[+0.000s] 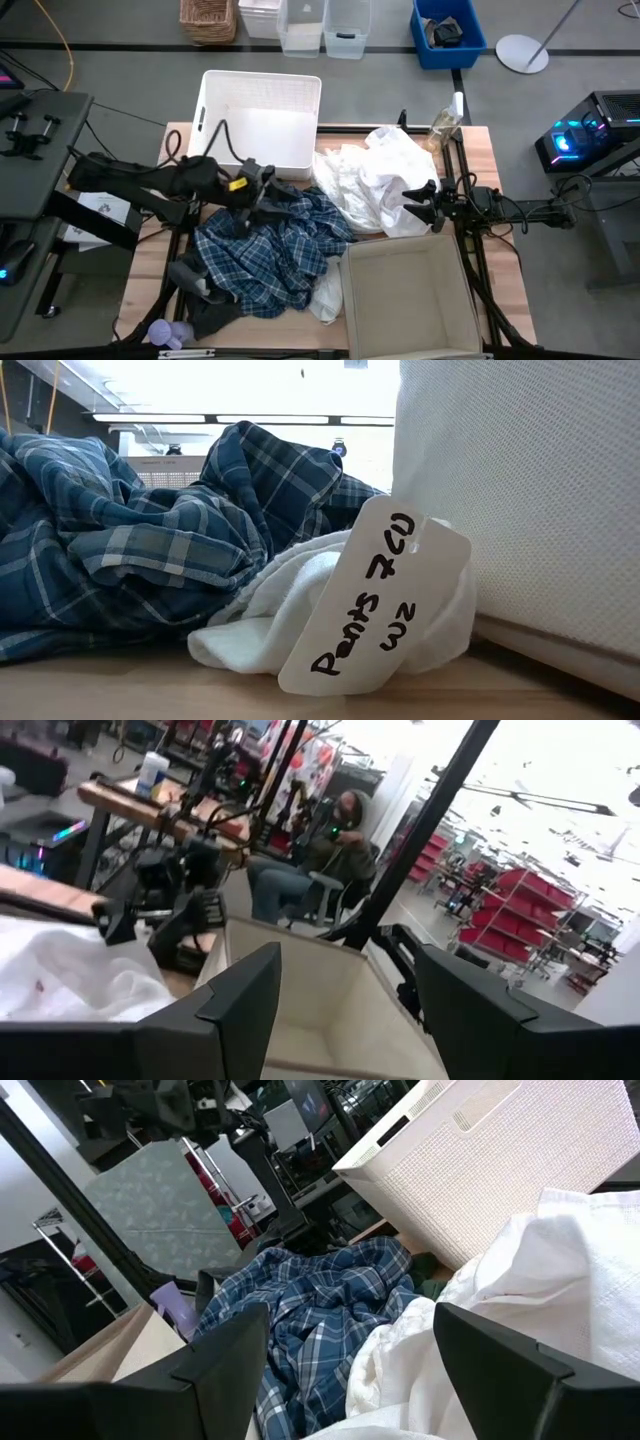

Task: Sort clothes
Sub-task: Put the blue checkered shirt into the top white laundry organizer

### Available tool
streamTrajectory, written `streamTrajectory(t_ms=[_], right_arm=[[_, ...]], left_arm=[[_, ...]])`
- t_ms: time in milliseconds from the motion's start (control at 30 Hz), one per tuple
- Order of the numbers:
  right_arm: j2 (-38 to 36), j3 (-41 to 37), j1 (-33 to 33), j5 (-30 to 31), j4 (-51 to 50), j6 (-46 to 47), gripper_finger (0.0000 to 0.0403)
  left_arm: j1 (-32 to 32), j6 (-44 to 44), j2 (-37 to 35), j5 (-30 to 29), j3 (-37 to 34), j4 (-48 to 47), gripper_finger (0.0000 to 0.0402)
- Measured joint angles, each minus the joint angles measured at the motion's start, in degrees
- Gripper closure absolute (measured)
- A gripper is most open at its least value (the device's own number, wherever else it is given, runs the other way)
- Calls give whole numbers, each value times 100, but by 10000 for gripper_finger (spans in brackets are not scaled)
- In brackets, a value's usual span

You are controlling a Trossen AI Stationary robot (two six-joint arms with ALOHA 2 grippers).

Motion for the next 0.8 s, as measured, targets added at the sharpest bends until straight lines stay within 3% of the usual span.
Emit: streamTrajectory(t_ms=[267,467,567,667,800], right_arm=[[0,-2,0,0,0,0,124],[3,0,-2,0,0,0,124],[7,-2,-1,0,0,0,124],[7,0,-1,0,-1,0,124],[7,-1,-2,5,-2,0,124]], left_arm=[[138,163,-31,64,-4,-223,184],[217,577,-77,1563,-4,-553,184],[-146,1801,1,1967,55,-1666,183],[-628,2774,259,1282,337,-3677,181],[-850,3080,662,45,603,-5548,168]])
